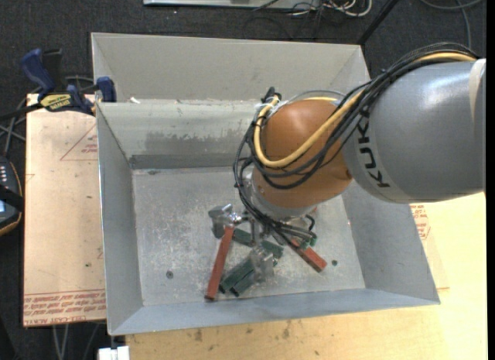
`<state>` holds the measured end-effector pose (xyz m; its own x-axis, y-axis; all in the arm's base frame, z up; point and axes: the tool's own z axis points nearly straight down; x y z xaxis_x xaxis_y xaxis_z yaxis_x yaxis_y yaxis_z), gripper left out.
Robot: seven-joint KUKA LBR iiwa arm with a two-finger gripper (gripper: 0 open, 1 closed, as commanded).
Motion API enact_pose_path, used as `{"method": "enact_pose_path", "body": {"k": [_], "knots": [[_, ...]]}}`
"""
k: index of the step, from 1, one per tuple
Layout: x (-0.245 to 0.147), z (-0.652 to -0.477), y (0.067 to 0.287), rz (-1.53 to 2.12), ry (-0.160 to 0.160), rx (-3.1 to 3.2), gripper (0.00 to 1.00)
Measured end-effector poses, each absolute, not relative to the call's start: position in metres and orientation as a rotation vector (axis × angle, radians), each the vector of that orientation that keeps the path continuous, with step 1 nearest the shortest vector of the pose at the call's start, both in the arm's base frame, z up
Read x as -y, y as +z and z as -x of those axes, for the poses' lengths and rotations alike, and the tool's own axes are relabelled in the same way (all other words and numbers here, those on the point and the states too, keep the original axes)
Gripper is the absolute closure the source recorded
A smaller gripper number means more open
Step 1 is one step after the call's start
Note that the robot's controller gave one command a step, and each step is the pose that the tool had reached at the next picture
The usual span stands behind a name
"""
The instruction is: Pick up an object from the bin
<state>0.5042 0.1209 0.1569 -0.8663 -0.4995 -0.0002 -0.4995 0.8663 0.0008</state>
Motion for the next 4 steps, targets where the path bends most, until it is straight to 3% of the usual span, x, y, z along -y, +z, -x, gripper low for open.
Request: {"method": "enact_pose_path", "body": {"k": [1, 2, 4], "knots": [[-0.12, -0.536, 0.091, -1.256, 0.002, 2.887, 0.0], [-0.124, -0.515, 0.075, -1.295, 0.002, 2.883, 1.0], [-0.124, -0.515, 0.078, -1.293, 0.0, 2.881, 1.0]]}}
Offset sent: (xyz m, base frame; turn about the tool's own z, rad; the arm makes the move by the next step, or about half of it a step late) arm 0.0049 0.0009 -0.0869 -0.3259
